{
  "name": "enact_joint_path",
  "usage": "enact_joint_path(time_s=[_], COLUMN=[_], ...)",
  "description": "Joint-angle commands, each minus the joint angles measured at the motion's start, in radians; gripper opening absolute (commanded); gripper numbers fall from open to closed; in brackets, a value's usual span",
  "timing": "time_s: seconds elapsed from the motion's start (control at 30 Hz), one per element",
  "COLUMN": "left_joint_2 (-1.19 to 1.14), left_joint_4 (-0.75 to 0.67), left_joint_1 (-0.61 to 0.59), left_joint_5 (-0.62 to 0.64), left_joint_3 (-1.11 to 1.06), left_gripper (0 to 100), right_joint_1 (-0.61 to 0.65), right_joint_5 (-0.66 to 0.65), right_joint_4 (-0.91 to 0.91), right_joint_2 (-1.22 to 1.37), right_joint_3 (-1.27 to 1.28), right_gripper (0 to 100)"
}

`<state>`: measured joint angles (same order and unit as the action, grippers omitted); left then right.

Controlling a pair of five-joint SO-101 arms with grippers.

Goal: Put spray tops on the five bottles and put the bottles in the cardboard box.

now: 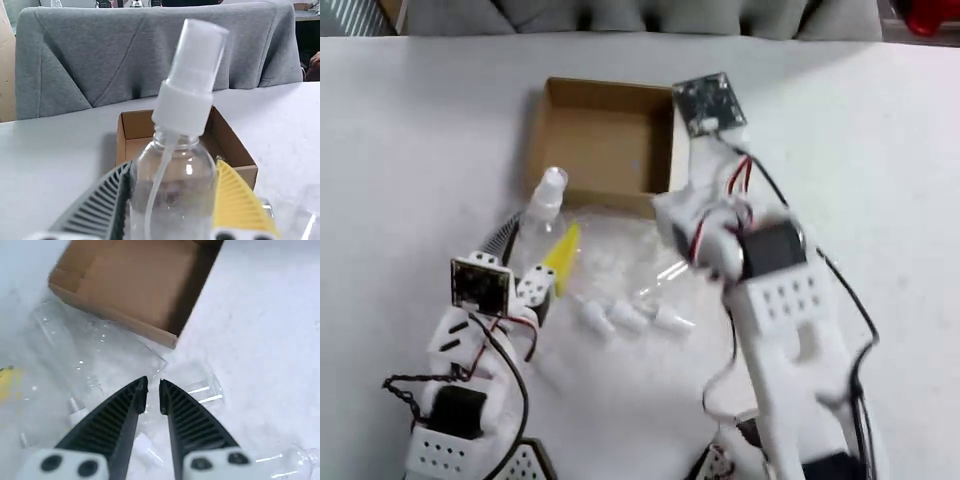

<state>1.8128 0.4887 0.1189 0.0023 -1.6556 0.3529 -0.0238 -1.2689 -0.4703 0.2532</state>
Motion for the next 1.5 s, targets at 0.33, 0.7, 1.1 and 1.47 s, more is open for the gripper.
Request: enact_joint_path(time_s=[0.33, 0.7, 1.1, 1.47], left_joint_2=[0.018, 0.018, 0.015, 0.015], left_joint_4=[-0.038, -0.038, -0.103, -0.103], left_joint_1=[-0.024, -0.025, -0.025, -0.025], left_joint_5=[-0.003, -0.005, -0.012, -0.012], left_joint_3=[0.014, 0.011, -0.038, -0.038], left_gripper=[3, 3, 3, 3], right_joint_1=[-0.070, -0.102, -0.081, -0.087], right_joint_5=[-0.012, -0.002, 0.000, -0.006], right_joint_4=[0.001, -0.007, -0.001, -0.007], right_joint_2=[0.438, 0.835, 1.096, 1.241], right_joint_3=[-0.341, -0.689, -0.937, -1.049], right_gripper=[1.5, 14.9, 13.8, 13.3])
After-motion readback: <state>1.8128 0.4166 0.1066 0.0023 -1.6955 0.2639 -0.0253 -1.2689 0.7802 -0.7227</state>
